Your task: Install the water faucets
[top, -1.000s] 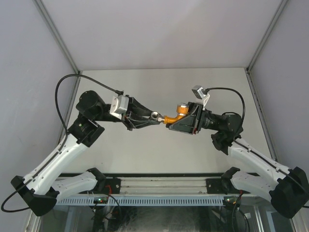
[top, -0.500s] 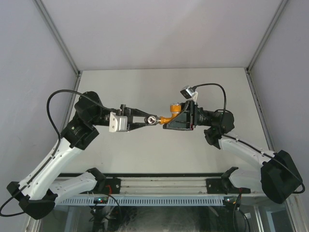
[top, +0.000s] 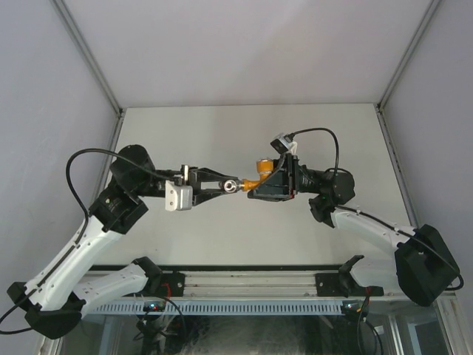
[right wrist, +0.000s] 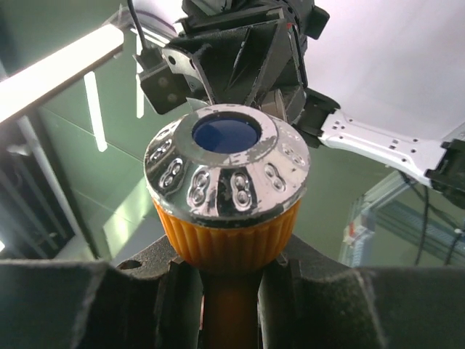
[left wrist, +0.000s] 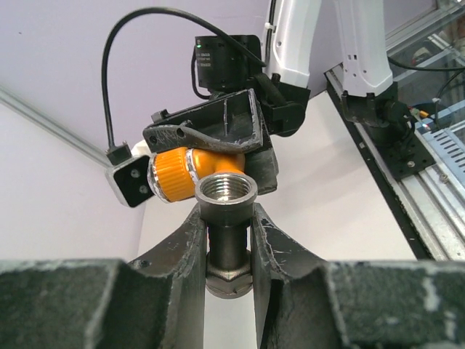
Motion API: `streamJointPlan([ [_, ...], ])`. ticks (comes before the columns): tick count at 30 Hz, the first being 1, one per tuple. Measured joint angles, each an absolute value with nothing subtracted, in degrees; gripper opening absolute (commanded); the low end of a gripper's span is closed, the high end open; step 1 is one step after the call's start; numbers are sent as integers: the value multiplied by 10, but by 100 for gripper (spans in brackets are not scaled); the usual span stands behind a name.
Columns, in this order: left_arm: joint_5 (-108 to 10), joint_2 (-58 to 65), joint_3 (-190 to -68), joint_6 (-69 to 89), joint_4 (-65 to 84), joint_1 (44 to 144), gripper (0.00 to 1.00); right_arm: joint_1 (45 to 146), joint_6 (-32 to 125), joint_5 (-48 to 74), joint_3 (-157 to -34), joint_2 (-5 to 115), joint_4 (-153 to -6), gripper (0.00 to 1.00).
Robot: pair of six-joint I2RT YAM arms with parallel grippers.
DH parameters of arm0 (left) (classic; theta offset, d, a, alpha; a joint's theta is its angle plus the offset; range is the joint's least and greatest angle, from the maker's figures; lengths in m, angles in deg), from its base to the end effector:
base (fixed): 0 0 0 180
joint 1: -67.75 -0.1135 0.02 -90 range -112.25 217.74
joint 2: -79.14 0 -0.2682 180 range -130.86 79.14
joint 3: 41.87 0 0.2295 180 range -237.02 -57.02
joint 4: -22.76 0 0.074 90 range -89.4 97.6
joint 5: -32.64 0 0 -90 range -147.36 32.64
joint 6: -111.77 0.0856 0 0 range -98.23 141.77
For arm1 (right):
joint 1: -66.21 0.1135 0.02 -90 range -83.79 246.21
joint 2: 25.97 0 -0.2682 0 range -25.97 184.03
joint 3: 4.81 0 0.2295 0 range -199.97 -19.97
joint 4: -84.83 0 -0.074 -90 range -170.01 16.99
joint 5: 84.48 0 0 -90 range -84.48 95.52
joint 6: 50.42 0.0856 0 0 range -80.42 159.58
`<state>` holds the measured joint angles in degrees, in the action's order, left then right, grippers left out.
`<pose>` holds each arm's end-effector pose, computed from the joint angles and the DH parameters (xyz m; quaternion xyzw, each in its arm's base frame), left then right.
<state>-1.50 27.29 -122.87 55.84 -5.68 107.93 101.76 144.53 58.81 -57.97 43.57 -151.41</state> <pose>0.0894 -0.1682 0.4377 0.6404 0.2939 -0.3622 0.6102 0.1574 0.1968 0.3803 -0.1184 0.5426 0.8262 0.0947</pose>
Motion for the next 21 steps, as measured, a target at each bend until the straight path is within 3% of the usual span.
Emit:
streamJointPlan([
  [13, -38, 273, -1251, 662, -111, 1083, 0, 1036, 1571, 555, -580, 485, -1597, 0],
  [18, -45, 274, -1257, 698, -144, 1084, 18, 1046, 1578, 552, -580, 506, -1622, 0],
  [21, -47, 279, -1258, 705, -150, 1085, 22, 1048, 1579, 551, -580, 508, -1626, 0],
])
